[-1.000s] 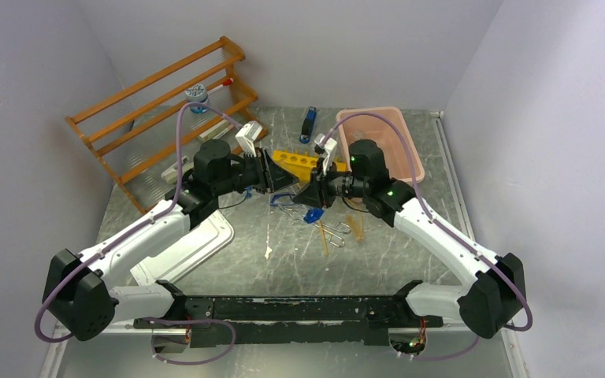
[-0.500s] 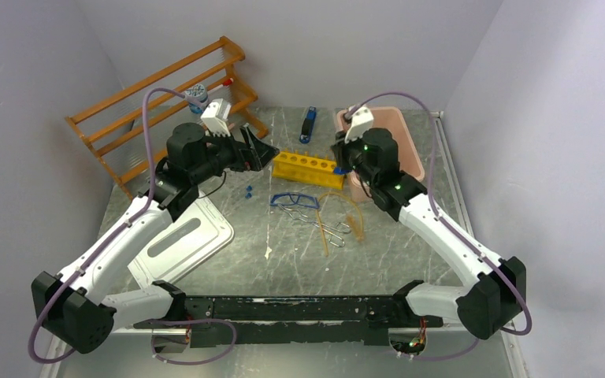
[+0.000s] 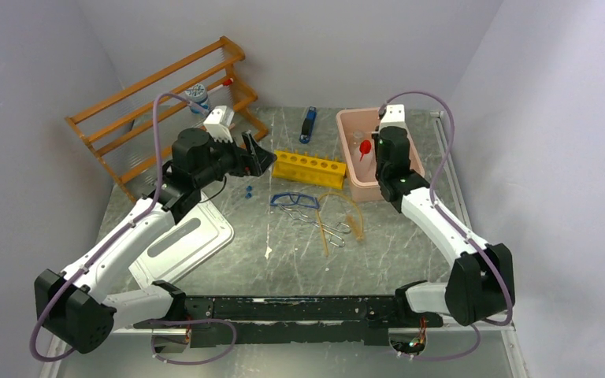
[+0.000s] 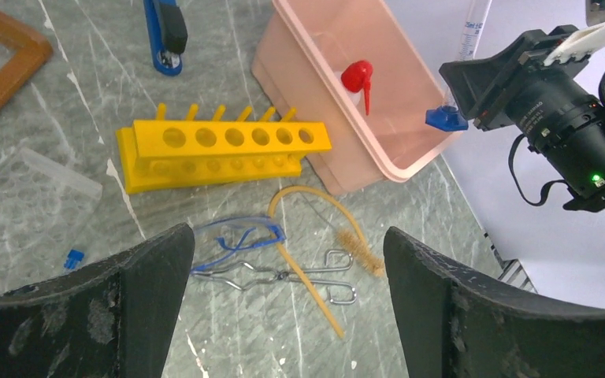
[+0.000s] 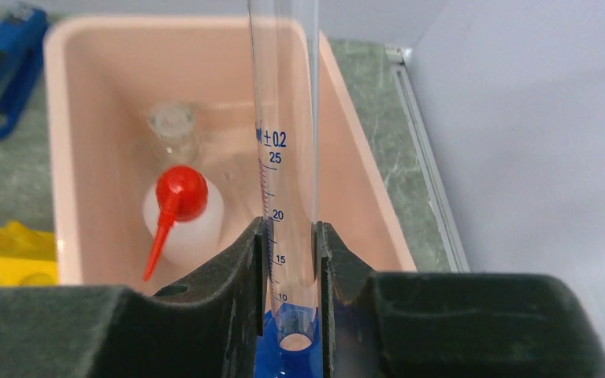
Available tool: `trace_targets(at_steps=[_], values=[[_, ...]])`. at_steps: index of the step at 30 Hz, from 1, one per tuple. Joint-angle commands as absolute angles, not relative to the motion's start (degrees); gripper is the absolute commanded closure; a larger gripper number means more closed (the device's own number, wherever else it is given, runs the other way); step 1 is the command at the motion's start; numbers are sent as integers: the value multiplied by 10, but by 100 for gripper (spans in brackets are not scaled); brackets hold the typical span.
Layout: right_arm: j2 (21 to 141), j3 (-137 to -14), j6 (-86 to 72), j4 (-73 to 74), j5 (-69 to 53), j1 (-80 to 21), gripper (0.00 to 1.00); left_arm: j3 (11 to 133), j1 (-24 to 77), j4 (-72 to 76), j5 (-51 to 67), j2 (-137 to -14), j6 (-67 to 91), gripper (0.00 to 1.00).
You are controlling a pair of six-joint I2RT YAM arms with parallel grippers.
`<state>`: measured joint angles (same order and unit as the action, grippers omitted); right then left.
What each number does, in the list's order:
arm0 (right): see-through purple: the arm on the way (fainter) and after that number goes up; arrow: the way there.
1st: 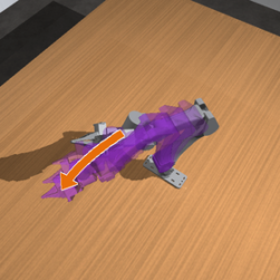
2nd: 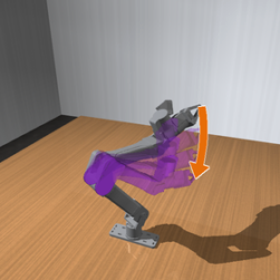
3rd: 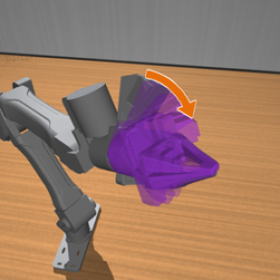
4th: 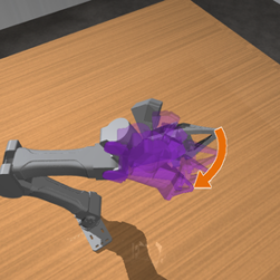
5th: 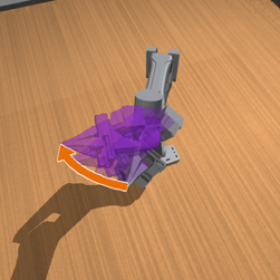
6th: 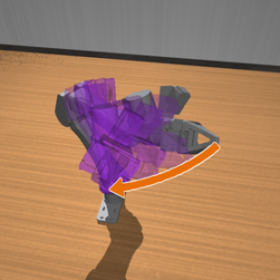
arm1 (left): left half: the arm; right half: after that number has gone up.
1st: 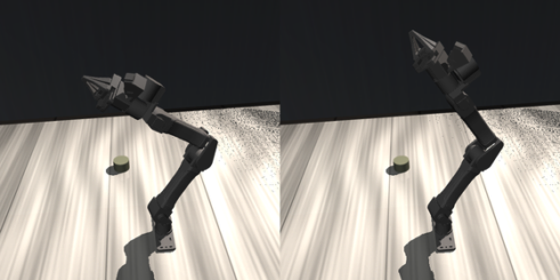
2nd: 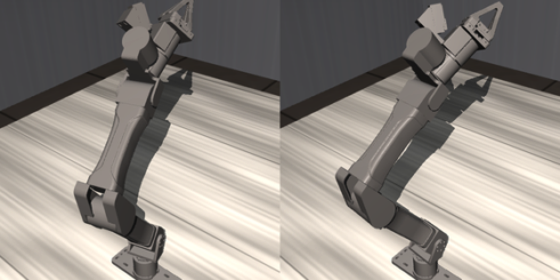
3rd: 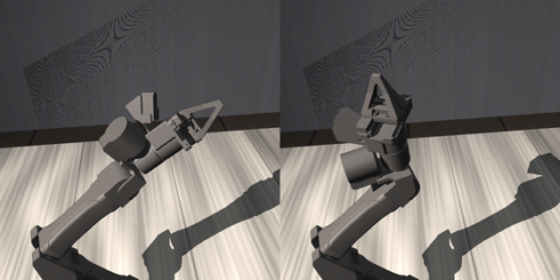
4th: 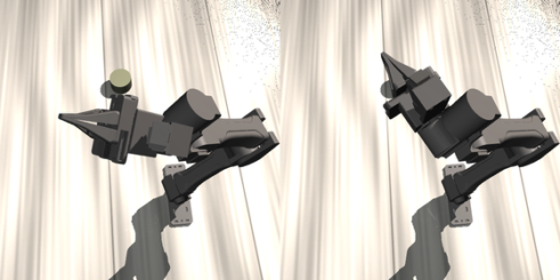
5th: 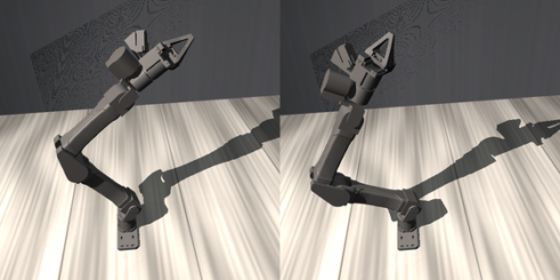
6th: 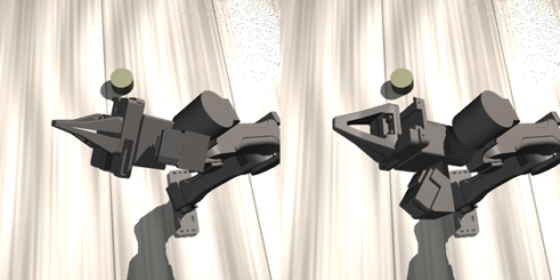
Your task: Organize the chemistry lab equipment
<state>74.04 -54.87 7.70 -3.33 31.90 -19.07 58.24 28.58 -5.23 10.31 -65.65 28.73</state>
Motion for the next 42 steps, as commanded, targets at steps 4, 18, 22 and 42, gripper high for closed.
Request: trace_targets(at_steps=[4, 18, 22, 42], values=[[769, -505, 98, -90, 258, -139, 83, 560, 282, -33, 136, -663, 271, 9], [933, -585, 94, -46, 80, -55, 82, 555, 282, -40, 138, -662, 251, 9], [961, -608, 108, -21, 29, -29, 79, 559, 282, -44, 137, -666, 247, 9], [1058, -666, 117, -3, 3, -15, 54, 576, 282, -54, 136, -690, 234, 9]])
